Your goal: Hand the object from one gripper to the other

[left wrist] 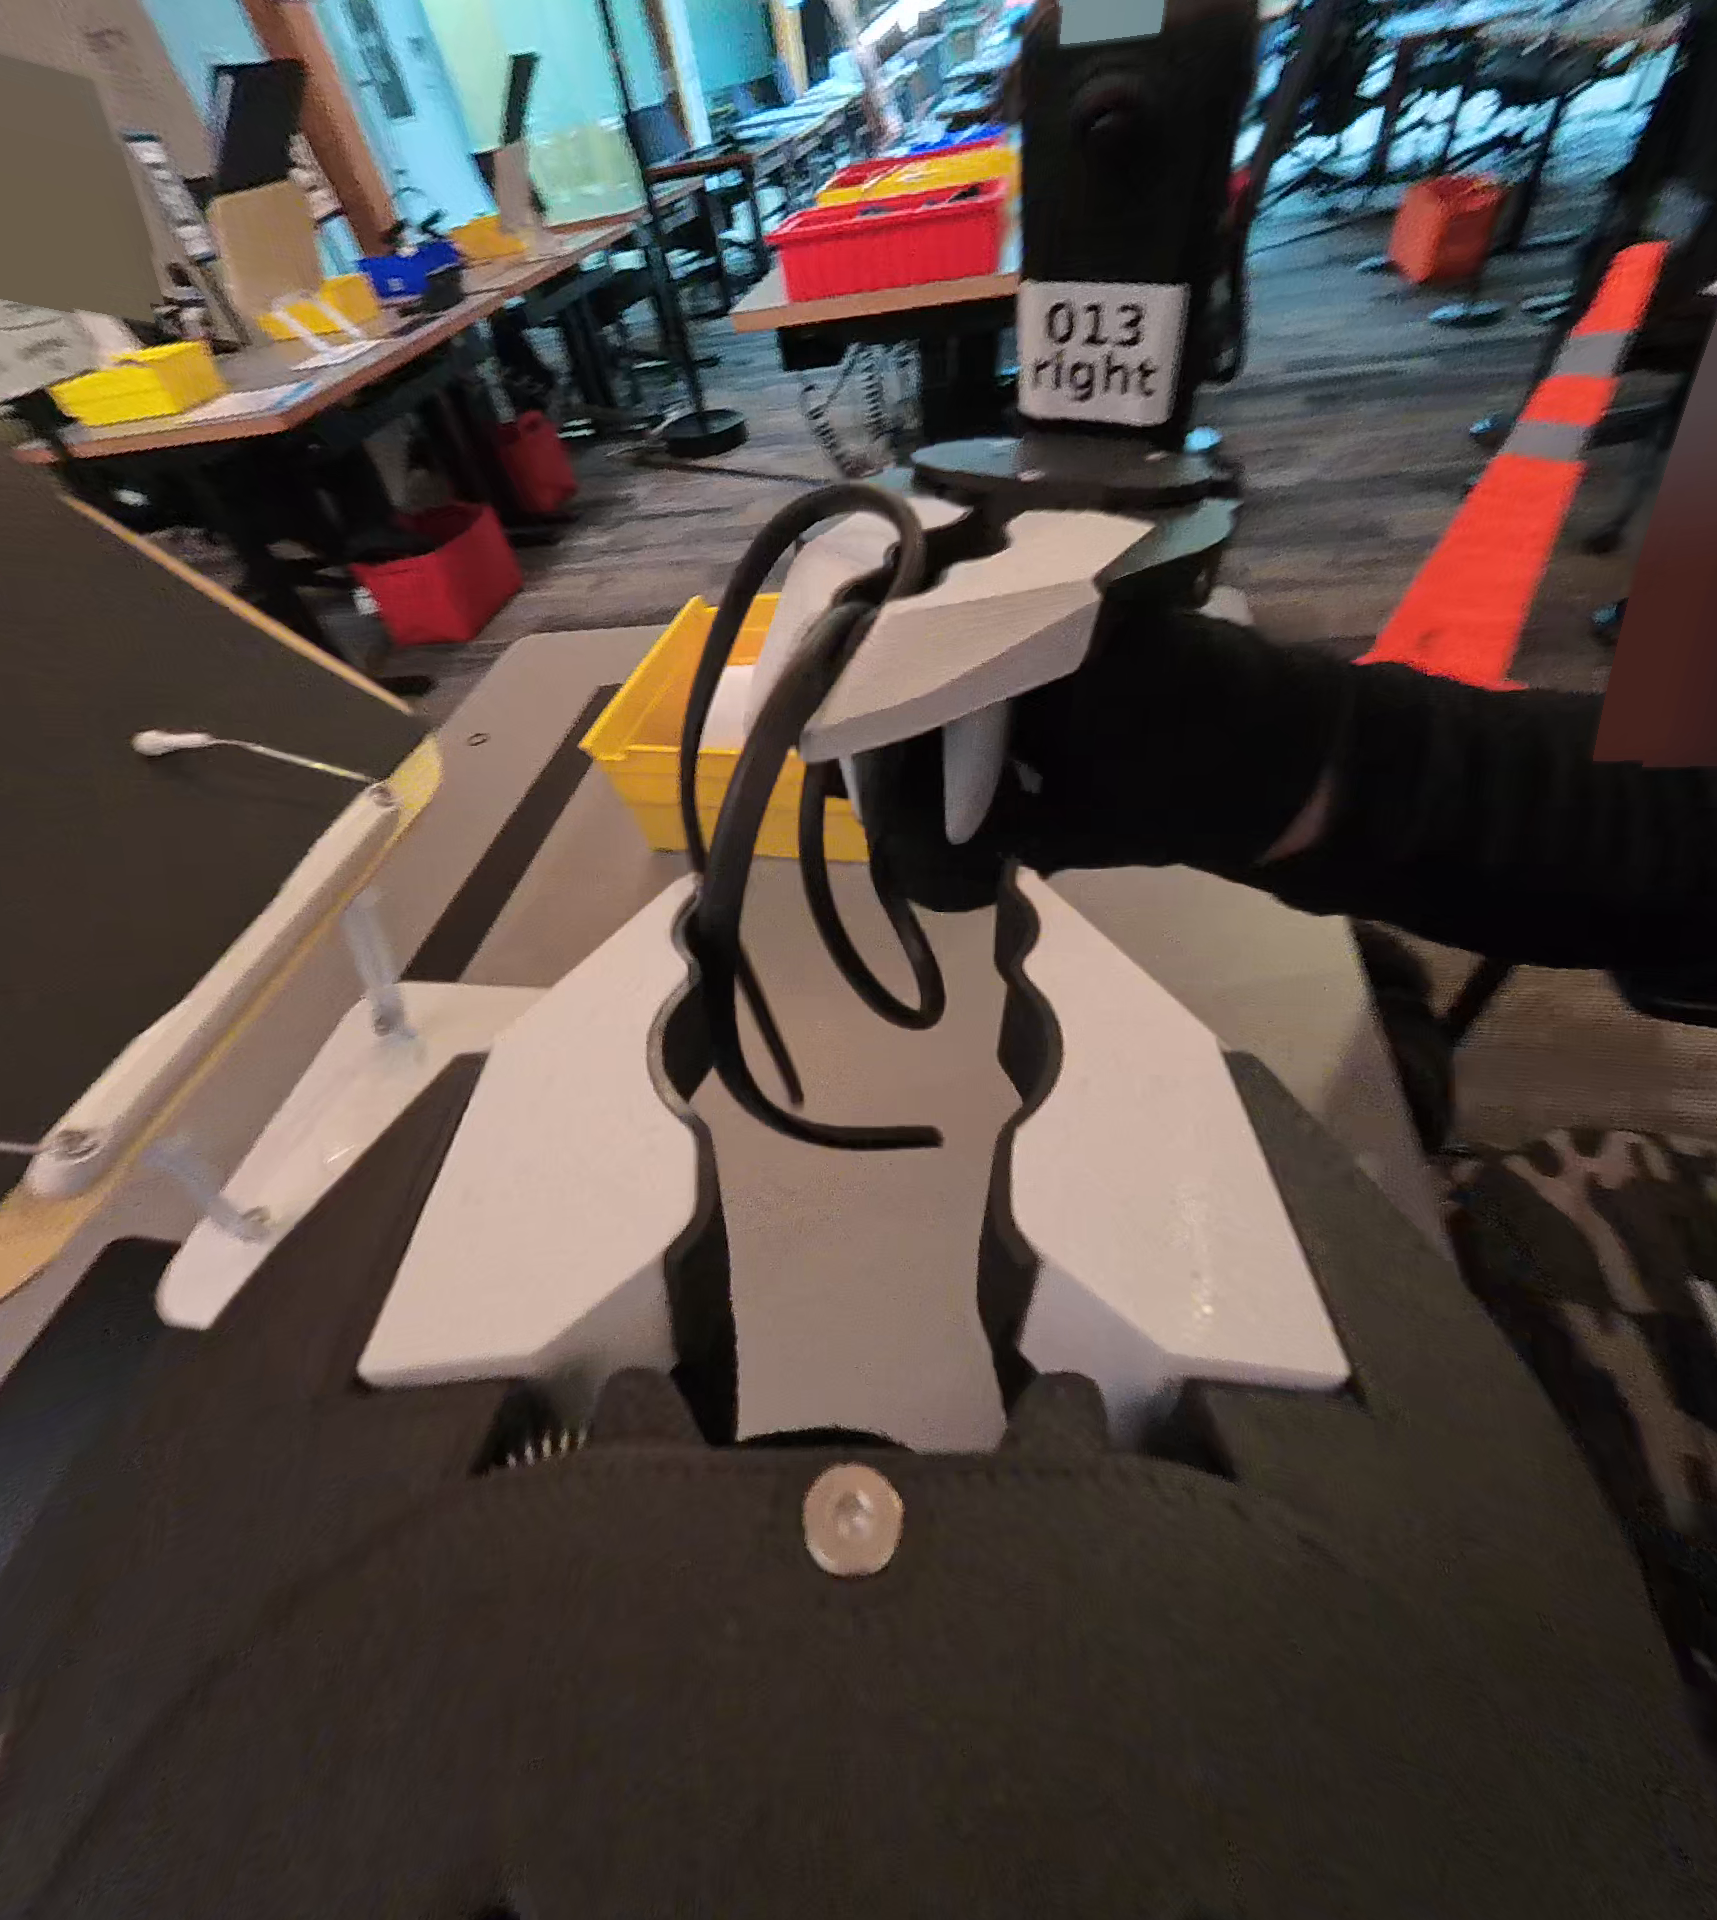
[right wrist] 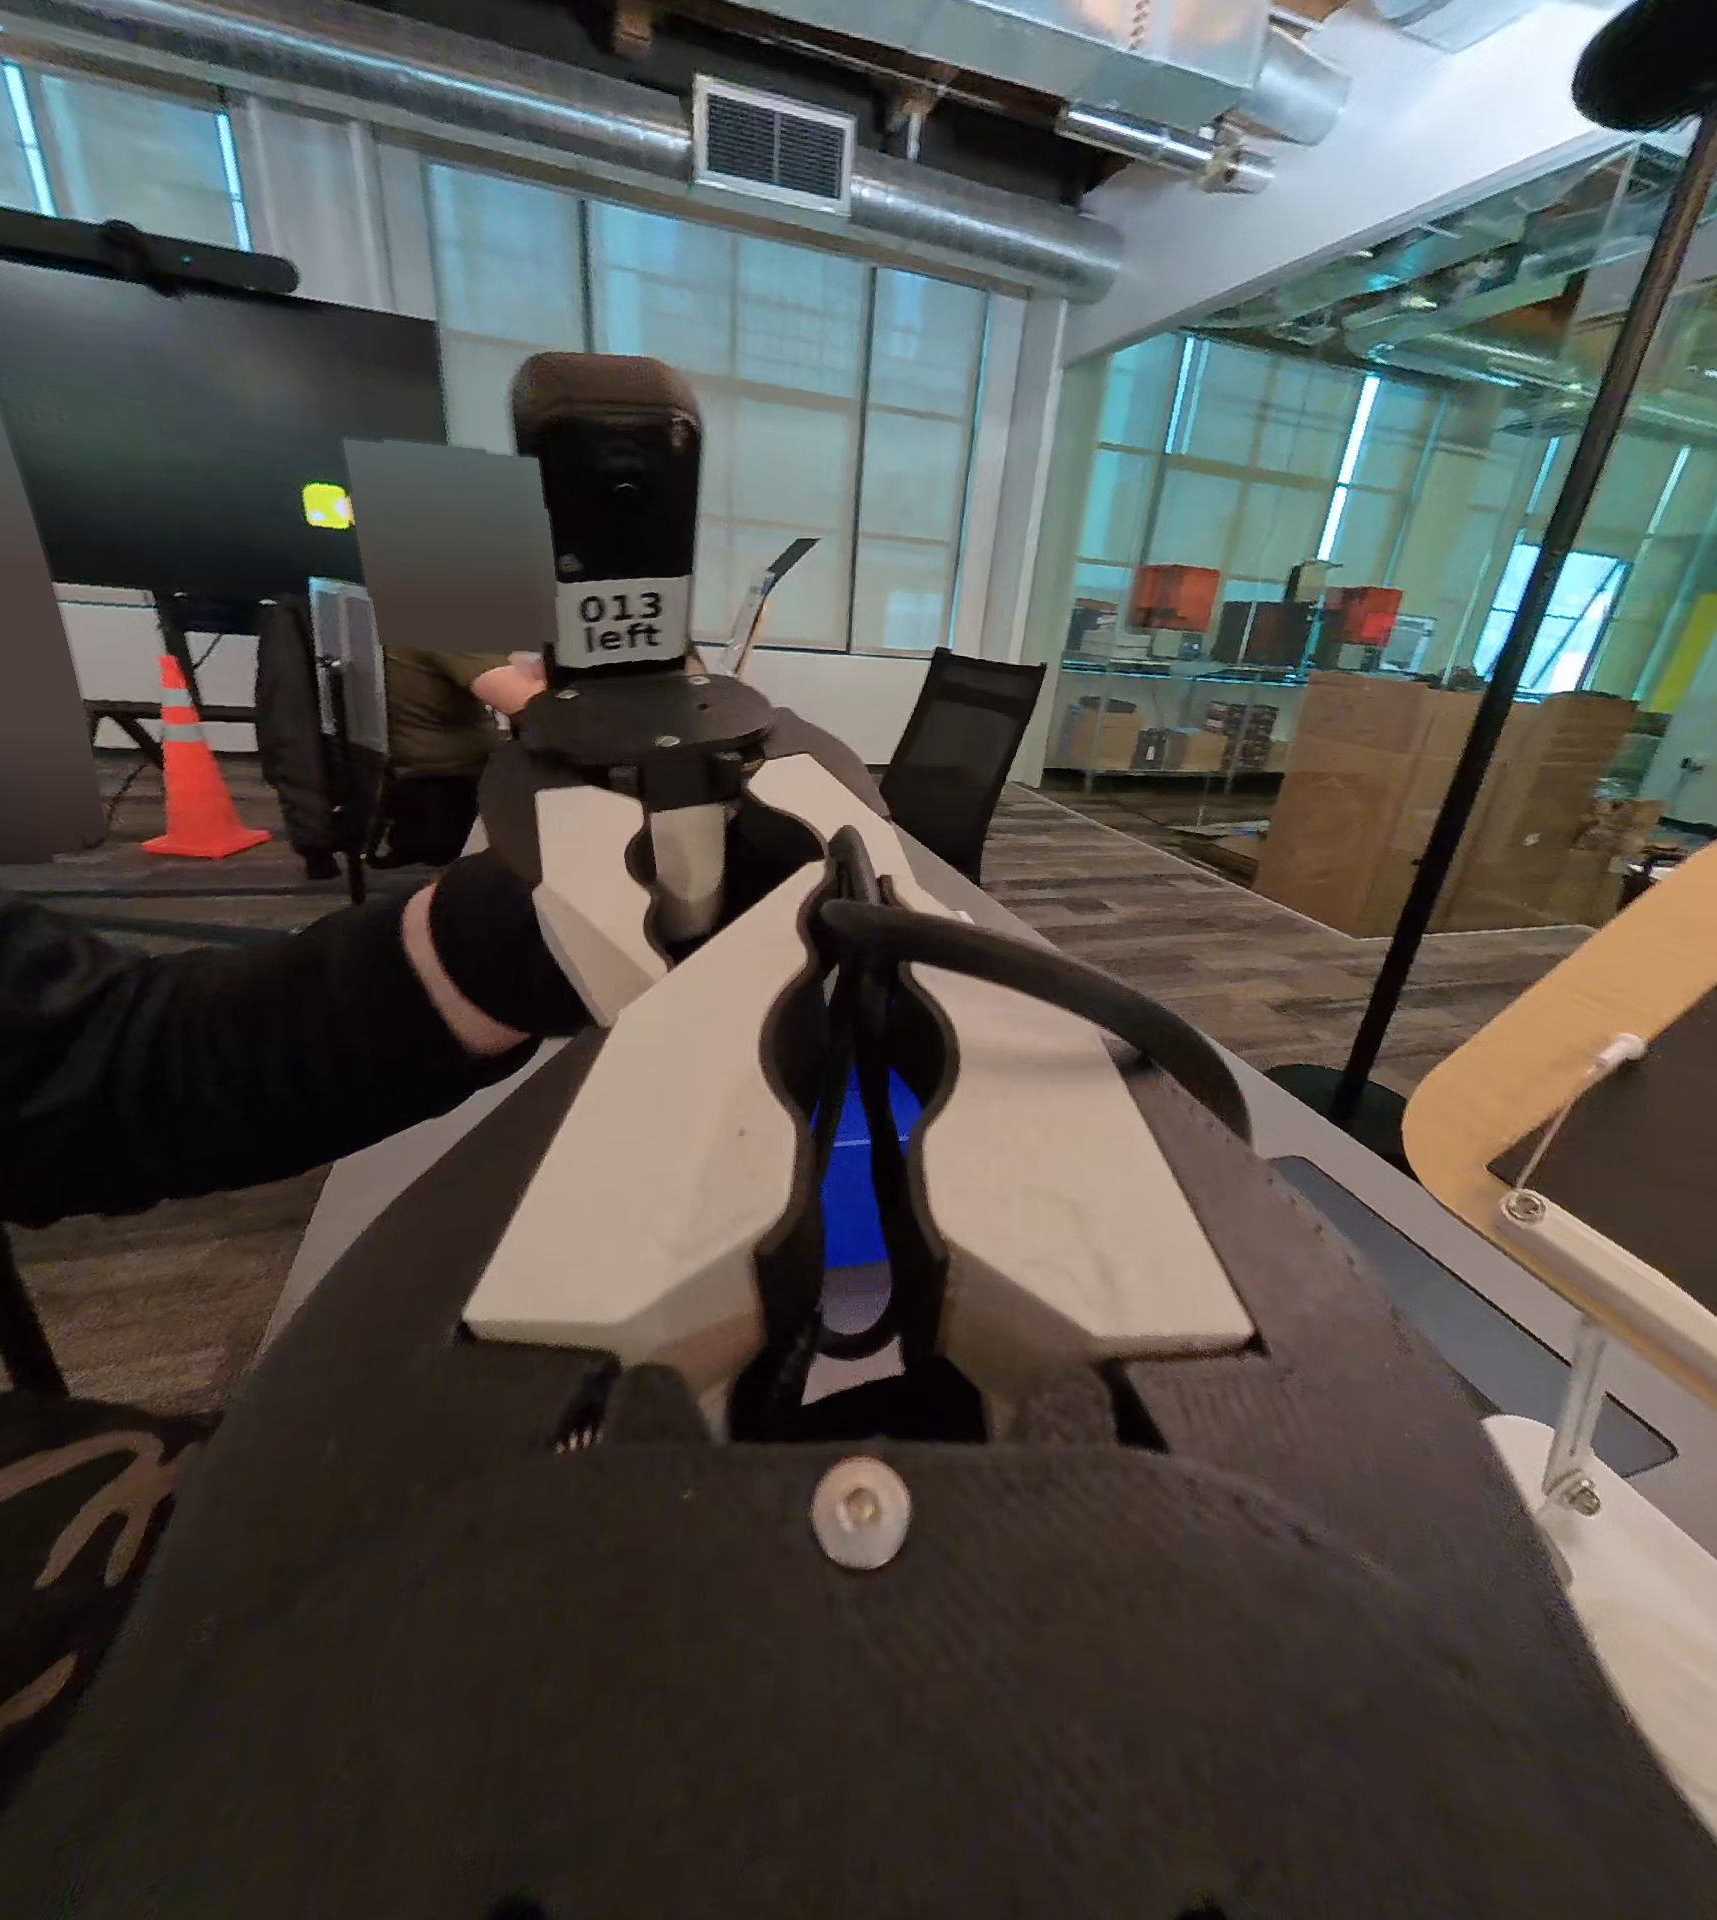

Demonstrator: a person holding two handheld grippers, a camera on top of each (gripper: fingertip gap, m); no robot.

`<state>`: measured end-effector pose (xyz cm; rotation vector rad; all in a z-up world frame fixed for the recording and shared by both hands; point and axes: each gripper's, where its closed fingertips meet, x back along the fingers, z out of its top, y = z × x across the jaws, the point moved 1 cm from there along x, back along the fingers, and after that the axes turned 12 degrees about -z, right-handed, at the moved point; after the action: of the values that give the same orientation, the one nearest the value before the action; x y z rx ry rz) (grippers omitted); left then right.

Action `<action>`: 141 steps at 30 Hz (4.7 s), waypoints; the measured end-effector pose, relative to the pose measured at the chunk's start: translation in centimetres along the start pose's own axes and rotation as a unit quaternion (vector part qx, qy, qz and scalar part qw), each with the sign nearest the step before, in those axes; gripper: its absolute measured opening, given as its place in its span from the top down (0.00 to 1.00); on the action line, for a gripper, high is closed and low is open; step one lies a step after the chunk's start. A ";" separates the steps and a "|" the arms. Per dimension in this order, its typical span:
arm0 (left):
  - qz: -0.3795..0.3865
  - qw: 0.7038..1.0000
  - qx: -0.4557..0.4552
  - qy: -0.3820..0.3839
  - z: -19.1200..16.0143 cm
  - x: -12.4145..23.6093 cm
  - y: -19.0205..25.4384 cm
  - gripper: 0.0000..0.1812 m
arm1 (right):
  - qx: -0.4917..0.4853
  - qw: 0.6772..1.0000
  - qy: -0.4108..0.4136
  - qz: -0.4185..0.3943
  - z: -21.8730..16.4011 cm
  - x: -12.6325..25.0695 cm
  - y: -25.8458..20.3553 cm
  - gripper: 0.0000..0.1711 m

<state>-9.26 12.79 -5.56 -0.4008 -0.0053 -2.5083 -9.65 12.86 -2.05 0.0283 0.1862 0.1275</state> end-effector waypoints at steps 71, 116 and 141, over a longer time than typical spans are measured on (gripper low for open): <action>-0.363 0.931 0.008 -0.039 -2.0 -0.4 11.9 0.99 | 0.001 0.951 -0.008 0.308 -2.0 2.2 -11.2 0.69; 0.008 0.995 -0.063 -0.079 -2.4 -3.4 1.3 0.82 | 0.022 0.998 -0.051 0.039 -1.8 -0.9 -2.3 1.00; -0.024 0.998 0.010 -0.052 -2.6 -2.2 0.6 0.99 | 0.035 0.996 -0.085 0.014 -1.5 -0.2 -1.1 0.72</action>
<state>-7.96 13.29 -8.70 -0.5282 -0.0830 -2.5303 -10.01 11.73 -3.53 0.1117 0.0196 0.1449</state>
